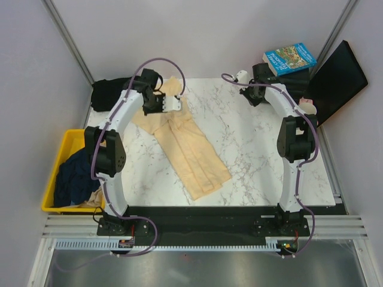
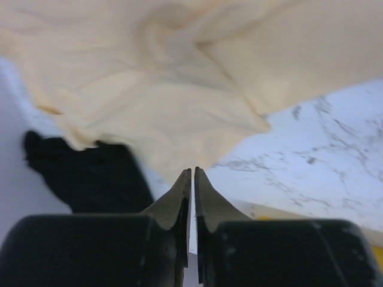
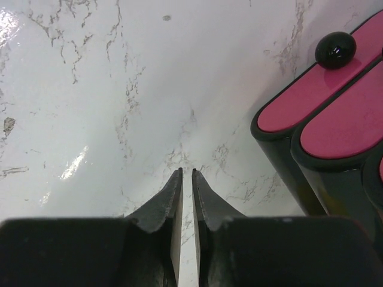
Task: Fold and stack the t-shirts
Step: Rotate the tshirt 100 degrees
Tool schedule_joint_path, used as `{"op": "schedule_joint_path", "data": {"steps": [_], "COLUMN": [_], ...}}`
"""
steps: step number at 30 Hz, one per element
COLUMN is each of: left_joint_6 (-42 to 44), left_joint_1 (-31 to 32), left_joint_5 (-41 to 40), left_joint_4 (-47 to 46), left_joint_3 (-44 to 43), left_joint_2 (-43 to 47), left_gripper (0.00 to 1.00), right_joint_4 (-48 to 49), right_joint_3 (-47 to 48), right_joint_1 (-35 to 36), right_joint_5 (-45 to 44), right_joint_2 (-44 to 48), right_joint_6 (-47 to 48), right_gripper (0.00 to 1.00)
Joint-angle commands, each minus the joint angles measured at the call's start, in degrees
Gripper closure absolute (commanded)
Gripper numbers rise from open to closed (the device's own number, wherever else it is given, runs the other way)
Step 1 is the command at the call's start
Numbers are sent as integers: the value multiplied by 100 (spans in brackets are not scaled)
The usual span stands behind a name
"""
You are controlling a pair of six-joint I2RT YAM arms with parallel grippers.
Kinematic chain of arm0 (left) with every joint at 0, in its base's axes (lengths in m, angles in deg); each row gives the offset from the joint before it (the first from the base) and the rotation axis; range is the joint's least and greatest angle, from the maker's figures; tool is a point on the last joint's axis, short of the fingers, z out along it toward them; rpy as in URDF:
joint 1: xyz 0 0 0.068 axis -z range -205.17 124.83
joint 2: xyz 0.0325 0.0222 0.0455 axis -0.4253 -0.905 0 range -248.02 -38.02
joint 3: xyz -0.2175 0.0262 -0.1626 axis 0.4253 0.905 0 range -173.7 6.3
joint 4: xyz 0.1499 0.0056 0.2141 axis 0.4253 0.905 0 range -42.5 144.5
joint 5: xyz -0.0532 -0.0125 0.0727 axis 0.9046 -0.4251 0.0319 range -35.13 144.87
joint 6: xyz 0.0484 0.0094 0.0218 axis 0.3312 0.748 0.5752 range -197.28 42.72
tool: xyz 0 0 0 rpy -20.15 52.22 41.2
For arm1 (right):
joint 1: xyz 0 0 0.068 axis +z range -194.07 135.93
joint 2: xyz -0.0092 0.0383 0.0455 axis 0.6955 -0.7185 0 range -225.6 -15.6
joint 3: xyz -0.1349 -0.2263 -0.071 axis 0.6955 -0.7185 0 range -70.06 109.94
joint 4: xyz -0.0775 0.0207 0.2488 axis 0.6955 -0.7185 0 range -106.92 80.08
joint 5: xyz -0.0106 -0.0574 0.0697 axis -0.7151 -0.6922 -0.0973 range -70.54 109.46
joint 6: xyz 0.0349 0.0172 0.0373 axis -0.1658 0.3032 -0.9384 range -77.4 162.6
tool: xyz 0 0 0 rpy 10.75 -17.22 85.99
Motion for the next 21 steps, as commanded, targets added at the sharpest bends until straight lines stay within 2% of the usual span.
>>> {"op": "schedule_joint_path", "data": {"steps": [1, 2, 3, 4, 5, 9, 13, 21], "left_joint_6": [-818, -880, -820, -776, -749, -565, -371, -90], "left_joint_1": [18, 26, 26, 26, 35, 18, 44, 114], "left_joint_5": [380, 290, 220, -24, -140, -457, -493, -501], "left_joint_4": [-860, -1324, -1424, -1538, -1661, -1688, -1759, -1961], "left_joint_3": [-814, -858, -928, -1112, -1270, -2255, -3177, -3021], "left_joint_2": [264, 11, -157, -384, -865, -2053, -2776, -2944], "left_gripper": [80, 67, 70, 81, 98, 98, 98, 98], "right_joint_4": [-15, -23, -15, -6, 20, 99, 152, 267], "right_joint_3": [90, 125, 186, 204, 230, 283, 257, 265], "right_joint_1": [71, 88, 88, 97, 97, 106, 106, 106], "right_joint_5": [50, 50, 50, 50, 58, 41, -20, -38], "right_joint_2": [194, 167, 141, 88, 70, -17, -18, -52], "right_joint_6": [74, 74, 65, 39, 30, -40, -23, -58], "right_gripper": [81, 79, 78, 78, 77, 78, 78, 78]}}
